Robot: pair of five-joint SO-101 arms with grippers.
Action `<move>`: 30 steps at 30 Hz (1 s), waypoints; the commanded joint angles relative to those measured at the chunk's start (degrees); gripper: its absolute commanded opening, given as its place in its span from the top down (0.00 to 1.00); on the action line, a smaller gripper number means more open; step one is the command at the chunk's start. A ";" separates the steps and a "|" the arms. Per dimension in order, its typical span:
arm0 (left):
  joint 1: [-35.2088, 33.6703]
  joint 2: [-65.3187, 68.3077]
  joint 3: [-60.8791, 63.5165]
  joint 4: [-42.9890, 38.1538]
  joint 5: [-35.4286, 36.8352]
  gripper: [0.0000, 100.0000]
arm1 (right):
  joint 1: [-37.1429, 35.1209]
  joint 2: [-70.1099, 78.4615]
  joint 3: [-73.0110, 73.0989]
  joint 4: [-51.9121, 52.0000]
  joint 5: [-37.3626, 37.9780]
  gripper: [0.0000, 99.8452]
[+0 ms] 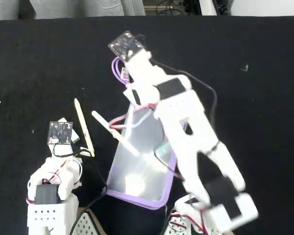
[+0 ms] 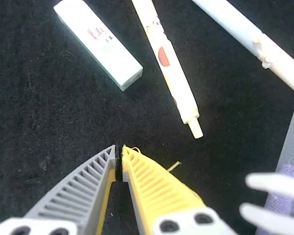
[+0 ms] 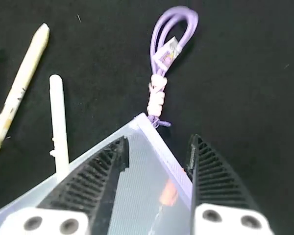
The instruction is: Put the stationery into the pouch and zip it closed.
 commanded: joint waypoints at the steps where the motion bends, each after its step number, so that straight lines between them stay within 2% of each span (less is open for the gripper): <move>1: -0.13 -0.18 1.19 0.26 -0.26 0.97 | -0.70 10.51 -10.59 -1.49 0.18 0.80; 14: -0.13 -0.18 1.19 0.26 -0.26 0.97 | -0.70 40.57 -31.34 -0.97 1.85 0.80; 25: -0.13 -0.18 1.19 0.26 -0.26 0.97 | 2.46 53.32 -40.84 -0.97 3.69 0.80; 27: -0.13 -0.18 1.19 0.26 -0.26 0.97 | 2.90 54.81 -41.89 -0.97 3.69 0.82; 30: -0.13 -0.18 1.19 0.26 -0.26 0.97 | 3.25 55.87 -42.95 -0.44 3.69 0.92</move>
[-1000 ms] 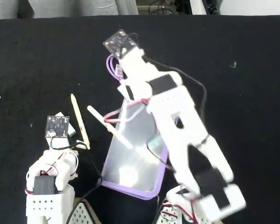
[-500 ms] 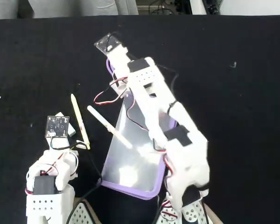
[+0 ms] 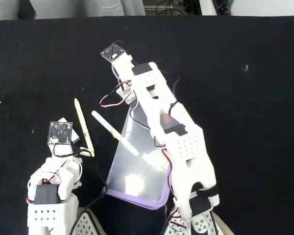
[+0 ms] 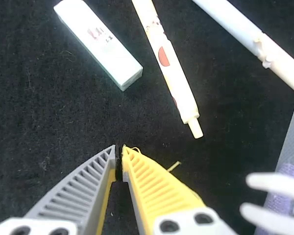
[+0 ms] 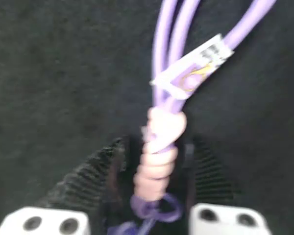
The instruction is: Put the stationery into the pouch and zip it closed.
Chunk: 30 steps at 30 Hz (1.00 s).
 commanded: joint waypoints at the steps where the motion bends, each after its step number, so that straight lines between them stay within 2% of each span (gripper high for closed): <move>1: -0.13 -0.18 1.19 0.26 -0.26 0.97 | 1.76 0.22 -4.09 0.09 0.44 0.96; 2: -0.13 -0.18 1.19 0.26 -0.26 0.97 | 1.76 0.22 -4.70 0.70 0.44 0.99; 11: -0.13 -0.18 1.19 0.26 -0.26 0.97 | 1.85 -0.04 -14.20 9.23 0.09 0.99; 23: -0.13 -0.18 1.19 0.26 -0.26 0.97 | 1.76 0.04 -54.02 33.49 0.09 0.99; 30: -0.13 -0.18 1.19 0.26 -0.26 0.97 | 1.76 -0.22 -68.35 37.10 0.44 0.99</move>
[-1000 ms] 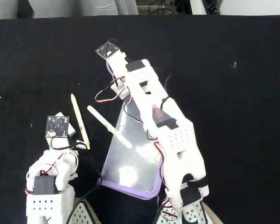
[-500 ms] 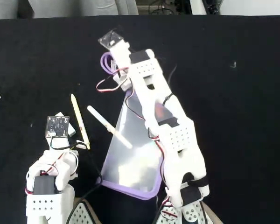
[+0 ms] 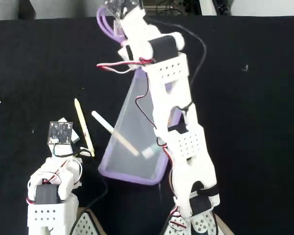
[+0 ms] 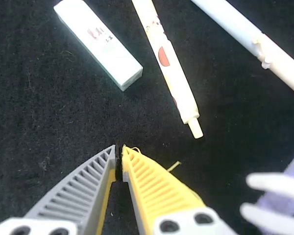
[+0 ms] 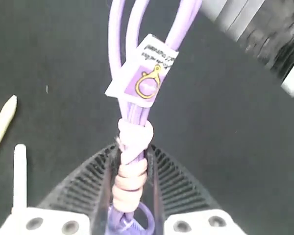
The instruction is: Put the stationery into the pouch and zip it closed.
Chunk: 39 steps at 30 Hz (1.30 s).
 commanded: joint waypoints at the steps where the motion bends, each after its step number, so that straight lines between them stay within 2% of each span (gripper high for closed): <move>1: -0.13 -0.18 1.19 0.26 -0.26 0.97 | 0.35 -1.63 -7.34 0.70 0.35 0.99; 16: -0.13 -0.18 1.19 0.26 -0.26 0.97 | 4.31 -21.05 -6.46 -14.07 0.35 0.99; 25: -0.13 -0.18 1.19 0.26 -0.26 0.97 | 4.13 -25.27 -6.46 -24.62 0.44 0.99; 29: -0.13 -0.18 1.19 0.26 -0.26 0.97 | 2.81 -24.66 -6.46 -18.81 0.44 0.99; 36: -0.04 -0.18 1.19 0.26 -0.26 0.97 | 1.58 -24.13 -7.08 2.37 0.44 0.99; 39: -0.13 -0.18 1.19 0.26 -0.26 0.97 | 4.22 -24.57 -3.38 3.08 -1.23 0.99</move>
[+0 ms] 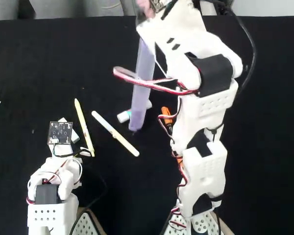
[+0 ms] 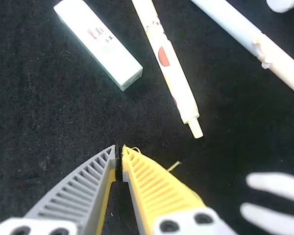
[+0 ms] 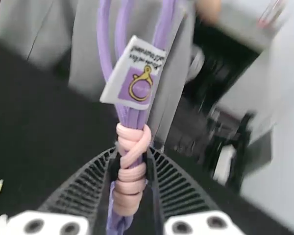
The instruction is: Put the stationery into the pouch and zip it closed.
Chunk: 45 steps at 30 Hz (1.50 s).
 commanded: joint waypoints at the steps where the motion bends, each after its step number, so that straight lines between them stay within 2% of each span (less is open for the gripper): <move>1: -0.13 -0.18 1.19 0.26 -0.26 0.97 | 3.34 -2.95 2.42 3.08 -2.73 0.99; 4: -0.04 -0.18 1.19 0.26 -0.26 0.97 | 5.80 -6.11 9.19 3.08 -4.40 0.99; 10: -0.04 -0.18 1.19 0.26 -0.26 0.97 | 6.07 -18.68 31.43 2.99 -2.02 0.99; 18: -0.04 -0.18 1.19 0.26 -0.26 0.97 | 0.79 -41.19 64.66 1.76 -1.14 0.99; 25: -0.13 -0.18 1.19 0.26 -0.26 0.97 | -5.01 -57.80 86.81 -2.64 -1.14 0.99; 32: -0.13 -0.18 1.19 0.26 -0.26 0.97 | -12.84 -72.66 110.64 -10.64 -1.67 0.99; 36: -0.13 -0.18 1.19 0.26 -0.26 0.97 | -17.23 -80.40 125.32 -19.34 -1.67 0.99; 45: 0.22 -0.18 1.19 0.26 -0.44 0.97 | -18.29 -90.95 144.04 -37.19 -1.67 0.99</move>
